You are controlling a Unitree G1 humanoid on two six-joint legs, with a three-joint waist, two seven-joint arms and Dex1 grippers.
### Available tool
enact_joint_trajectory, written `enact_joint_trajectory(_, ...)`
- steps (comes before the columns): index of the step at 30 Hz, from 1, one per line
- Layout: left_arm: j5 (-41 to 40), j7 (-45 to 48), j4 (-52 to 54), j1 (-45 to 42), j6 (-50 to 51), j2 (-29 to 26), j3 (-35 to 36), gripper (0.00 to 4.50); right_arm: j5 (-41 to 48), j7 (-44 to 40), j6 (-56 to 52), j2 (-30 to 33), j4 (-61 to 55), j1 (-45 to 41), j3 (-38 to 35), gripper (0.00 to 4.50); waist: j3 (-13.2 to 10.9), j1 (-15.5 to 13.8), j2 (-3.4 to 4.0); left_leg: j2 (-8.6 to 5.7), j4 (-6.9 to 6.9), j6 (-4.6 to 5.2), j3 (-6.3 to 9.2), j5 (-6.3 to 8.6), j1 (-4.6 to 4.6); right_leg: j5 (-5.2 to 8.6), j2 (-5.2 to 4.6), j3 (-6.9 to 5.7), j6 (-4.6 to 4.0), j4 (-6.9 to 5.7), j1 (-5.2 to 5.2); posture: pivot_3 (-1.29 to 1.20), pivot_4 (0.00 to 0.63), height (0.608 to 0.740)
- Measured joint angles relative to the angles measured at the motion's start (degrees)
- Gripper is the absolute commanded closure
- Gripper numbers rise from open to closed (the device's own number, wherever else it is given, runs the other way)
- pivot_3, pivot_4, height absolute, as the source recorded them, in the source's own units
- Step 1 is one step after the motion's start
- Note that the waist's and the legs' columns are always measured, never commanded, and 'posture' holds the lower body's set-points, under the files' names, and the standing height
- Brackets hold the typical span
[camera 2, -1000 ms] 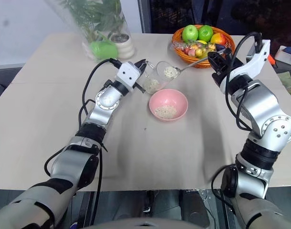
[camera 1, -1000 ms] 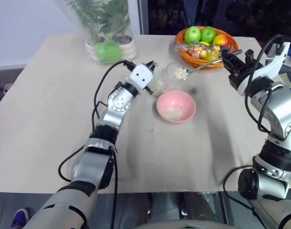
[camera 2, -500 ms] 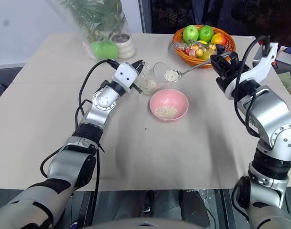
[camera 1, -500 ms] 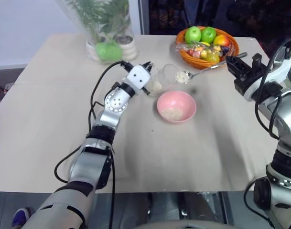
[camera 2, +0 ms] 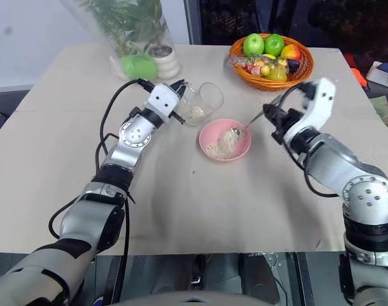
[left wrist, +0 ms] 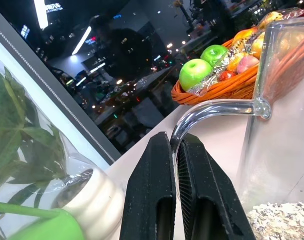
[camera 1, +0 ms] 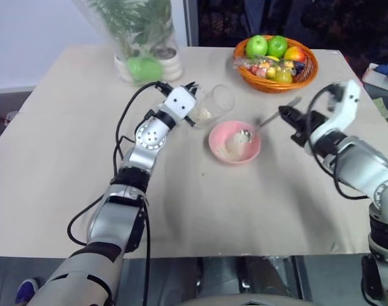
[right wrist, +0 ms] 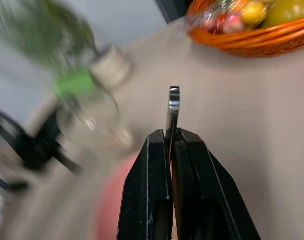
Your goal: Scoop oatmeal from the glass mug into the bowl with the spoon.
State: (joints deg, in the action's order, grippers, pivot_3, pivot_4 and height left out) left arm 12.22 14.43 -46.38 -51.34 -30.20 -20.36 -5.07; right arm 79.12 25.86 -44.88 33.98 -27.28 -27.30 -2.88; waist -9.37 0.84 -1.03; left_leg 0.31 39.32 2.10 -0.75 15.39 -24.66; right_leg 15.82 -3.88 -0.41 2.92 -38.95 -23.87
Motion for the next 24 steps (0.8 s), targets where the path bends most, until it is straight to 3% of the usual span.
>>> enact_joint_trajectory(4,0.0,0.0,0.0,1.1,-0.1,-0.3,0.0,4.38,-14.1,-9.7,-1.2,6.4,-5.0,-4.8,6.5,4.50,0.0,0.0,0.00,-0.01,0.02,0.00,0.00,0.00,-0.01,0.00,0.00,0.00,0.00,0.01,-0.01,0.00,0.150,0.740)
enact_joint_trajectory(11,0.0,-0.5,0.2,2.3,-0.1,-2.0,0.1,4.38,-30.2,-26.0,-0.1,14.6,-13.4,-10.2,11.6,4.50,0.0,-0.2,-0.06,-0.02,0.06,0.01,0.13,0.00,-0.03,0.00,0.00,-0.09,0.00,0.05,0.04,0.00,0.150,0.740)
enact_joint_trajectory(15,0.0,-0.6,0.4,2.5,-0.1,-2.1,0.1,4.38,-32.2,-29.8,0.4,11.4,-13.9,-10.0,10.7,4.50,0.0,-0.2,-0.07,-0.02,0.11,0.00,0.13,0.00,-0.02,-0.01,-0.02,-0.10,0.01,0.01,0.07,0.00,0.150,0.740)
enact_joint_trajectory(19,-0.9,0.0,1.5,3.5,-0.1,-1.7,0.1,4.38,-26.3,-26.9,-0.4,2.7,-9.2,-10.7,2.2,4.50,0.0,-0.2,-0.08,-0.03,0.14,0.00,0.14,0.00,-0.01,-0.03,-0.04,-0.10,0.05,-0.01,0.09,0.00,0.150,0.740)
enact_joint_trajectory(24,-3.0,1.2,4.5,5.4,0.1,-1.1,0.6,4.38,-24.7,-24.9,-2.0,-1.8,-6.5,-12.9,-0.2,4.50,0.0,-0.1,-0.07,-0.03,0.14,0.00,0.14,0.00,-0.01,-0.03,-0.04,-0.10,0.05,-0.01,0.08,0.00,0.150,0.740)
